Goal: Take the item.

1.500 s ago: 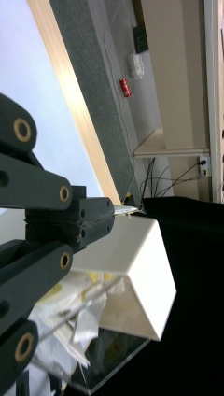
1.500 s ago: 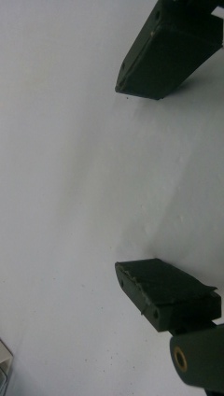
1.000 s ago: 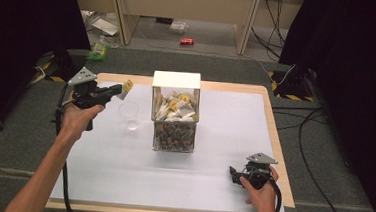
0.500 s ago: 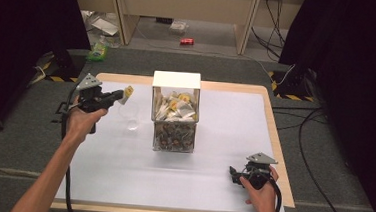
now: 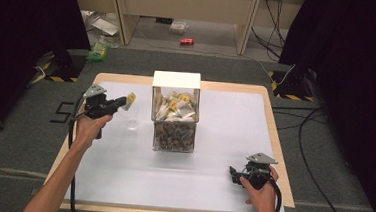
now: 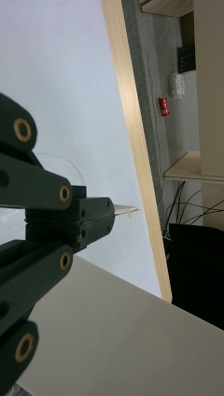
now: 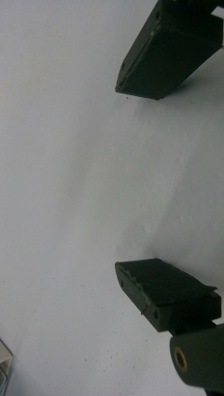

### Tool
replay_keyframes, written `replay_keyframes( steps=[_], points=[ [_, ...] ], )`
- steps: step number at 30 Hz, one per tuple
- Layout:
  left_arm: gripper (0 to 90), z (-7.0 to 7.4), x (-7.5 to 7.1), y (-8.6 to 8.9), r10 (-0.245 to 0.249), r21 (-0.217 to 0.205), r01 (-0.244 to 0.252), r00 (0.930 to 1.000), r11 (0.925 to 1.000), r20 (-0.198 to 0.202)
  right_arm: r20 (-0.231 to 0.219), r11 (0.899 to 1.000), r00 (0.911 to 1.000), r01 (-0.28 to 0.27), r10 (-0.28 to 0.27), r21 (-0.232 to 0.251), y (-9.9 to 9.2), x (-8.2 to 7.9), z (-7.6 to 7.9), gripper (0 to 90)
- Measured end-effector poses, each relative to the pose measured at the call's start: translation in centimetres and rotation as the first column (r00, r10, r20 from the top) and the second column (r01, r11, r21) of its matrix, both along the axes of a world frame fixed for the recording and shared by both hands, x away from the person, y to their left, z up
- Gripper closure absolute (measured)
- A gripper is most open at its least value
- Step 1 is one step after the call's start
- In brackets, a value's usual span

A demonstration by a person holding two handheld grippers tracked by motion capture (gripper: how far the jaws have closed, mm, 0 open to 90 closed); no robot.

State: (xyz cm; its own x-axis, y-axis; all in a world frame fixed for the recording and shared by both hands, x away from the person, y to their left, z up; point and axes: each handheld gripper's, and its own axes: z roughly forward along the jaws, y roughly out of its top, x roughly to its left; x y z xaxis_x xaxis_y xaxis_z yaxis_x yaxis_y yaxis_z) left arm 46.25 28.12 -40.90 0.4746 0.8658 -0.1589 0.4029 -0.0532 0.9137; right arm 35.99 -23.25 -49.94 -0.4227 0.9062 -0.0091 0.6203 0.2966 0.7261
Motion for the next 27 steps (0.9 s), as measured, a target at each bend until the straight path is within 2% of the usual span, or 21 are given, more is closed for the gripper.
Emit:
replay_keyframes(
  steps=[3,8,14,16,21,27],
  points=[
    [89.4,-0.4,0.0,-0.1,0.001,-0.016,-0.001,1.0000,0.9999,0.004,0.000,1.000,1.0000,0.000,0.000,0.000,0.0,0.0,0.0,13.0],
    [89.3,-1.4,0.2,-0.2,0.003,-0.015,-0.003,1.0000,0.9999,0.002,-0.001,1.000,1.0000,0.000,0.000,0.000,0.0,0.0,0.0,13.0],
    [86.6,-2.6,0.0,-0.5,0.012,0.003,-0.011,0.9998,0.9999,-0.015,0.000,1.000,1.0000,-0.001,0.001,0.001,0.0,0.0,0.0,13.0],
    [85.6,-2.8,-0.2,-0.7,0.007,0.023,-0.007,0.9999,0.9997,-0.016,0.000,1.000,1.0000,-0.001,0.001,0.000,0.0,0.0,0.0,13.0],
    [84.0,-2.9,-0.5,-0.6,0.006,0.034,-0.006,0.9997,0.9994,-0.025,0.001,1.000,1.0000,0.000,0.000,-0.001,0.0,0.0,0.0,13.0],
    [83.3,-3.1,-0.5,-0.3,0.010,0.028,-0.009,0.9995,0.9996,-0.032,0.001,1.000,1.0000,0.000,0.000,-0.002,0.0,0.0,0.0,13.0]
  ],
)
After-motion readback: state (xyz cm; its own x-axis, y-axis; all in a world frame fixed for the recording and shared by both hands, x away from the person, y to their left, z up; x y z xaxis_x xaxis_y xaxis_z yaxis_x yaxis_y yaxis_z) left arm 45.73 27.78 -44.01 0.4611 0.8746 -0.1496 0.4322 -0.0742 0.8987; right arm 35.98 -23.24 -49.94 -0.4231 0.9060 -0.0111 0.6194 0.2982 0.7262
